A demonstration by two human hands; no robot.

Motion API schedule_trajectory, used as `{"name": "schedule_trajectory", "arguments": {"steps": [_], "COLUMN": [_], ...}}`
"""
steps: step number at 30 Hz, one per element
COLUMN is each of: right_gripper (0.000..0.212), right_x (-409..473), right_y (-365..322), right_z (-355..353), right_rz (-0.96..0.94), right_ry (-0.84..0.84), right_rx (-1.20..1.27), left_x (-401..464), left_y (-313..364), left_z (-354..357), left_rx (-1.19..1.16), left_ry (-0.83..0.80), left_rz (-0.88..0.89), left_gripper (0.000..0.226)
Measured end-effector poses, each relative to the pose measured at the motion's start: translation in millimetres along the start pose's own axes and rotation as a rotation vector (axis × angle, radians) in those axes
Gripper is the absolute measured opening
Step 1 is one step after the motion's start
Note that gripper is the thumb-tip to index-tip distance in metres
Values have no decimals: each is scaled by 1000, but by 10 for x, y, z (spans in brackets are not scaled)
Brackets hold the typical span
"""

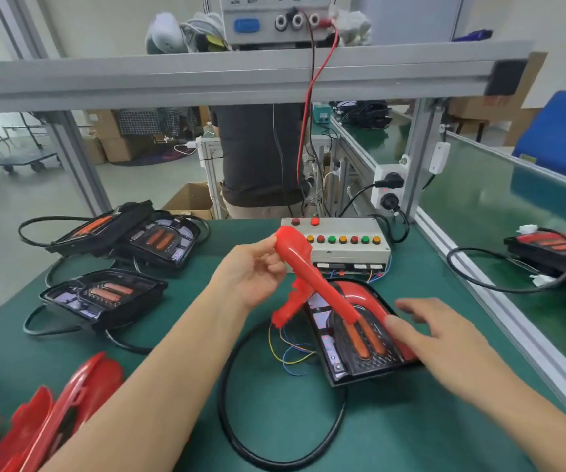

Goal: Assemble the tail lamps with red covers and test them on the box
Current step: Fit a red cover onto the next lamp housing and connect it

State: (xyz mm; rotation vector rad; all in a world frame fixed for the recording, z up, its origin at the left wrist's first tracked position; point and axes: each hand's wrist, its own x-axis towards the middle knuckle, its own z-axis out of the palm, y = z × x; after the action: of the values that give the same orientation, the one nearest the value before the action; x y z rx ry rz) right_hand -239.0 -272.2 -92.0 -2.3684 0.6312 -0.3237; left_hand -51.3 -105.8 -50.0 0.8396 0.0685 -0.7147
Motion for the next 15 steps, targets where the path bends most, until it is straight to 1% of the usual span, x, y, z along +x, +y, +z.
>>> {"name": "schedule_trajectory", "arguments": {"steps": [1,3,6,9,10,11,12,13,14,15], "right_gripper": [34,34,41,32,28,23,19,16,14,13], "right_x": [-25,-56,-49,-38,-33,-31,-29,-22,-14,-7], "right_y": [-77,-225,-373,-460,-466,-458,-442,-416,-384,-348], "right_z": [-9,1,96,172,188,194,194,188,176,164], "right_rz": [-71,-206,-327,-437,-460,-470,-457,-423,-378,-338], "right_ry": [17,-14,-35,14,30,41,49,59,74,89], "right_rx": [23,57,37,-61,-92,-101,-82,-46,-6,35], "left_x": [24,47,49,27,31,53,91,141,200,265], "left_y": [-27,-86,-178,-203,-199,-197,-199,-204,-222,-253], "left_z": [2,20,54,74,69,52,17,-31,-97,-166], "left_rx": [2,8,27,54,85,170,346,629,984,1333], "left_ry": [0,-7,-46,-106,-117,-103,-54,26,115,152], "left_rz": [-10,-32,-54,-62,-47,0,94,226,371,481], "left_gripper": [20,19,14,10,10,10,9,12,20,30]}}
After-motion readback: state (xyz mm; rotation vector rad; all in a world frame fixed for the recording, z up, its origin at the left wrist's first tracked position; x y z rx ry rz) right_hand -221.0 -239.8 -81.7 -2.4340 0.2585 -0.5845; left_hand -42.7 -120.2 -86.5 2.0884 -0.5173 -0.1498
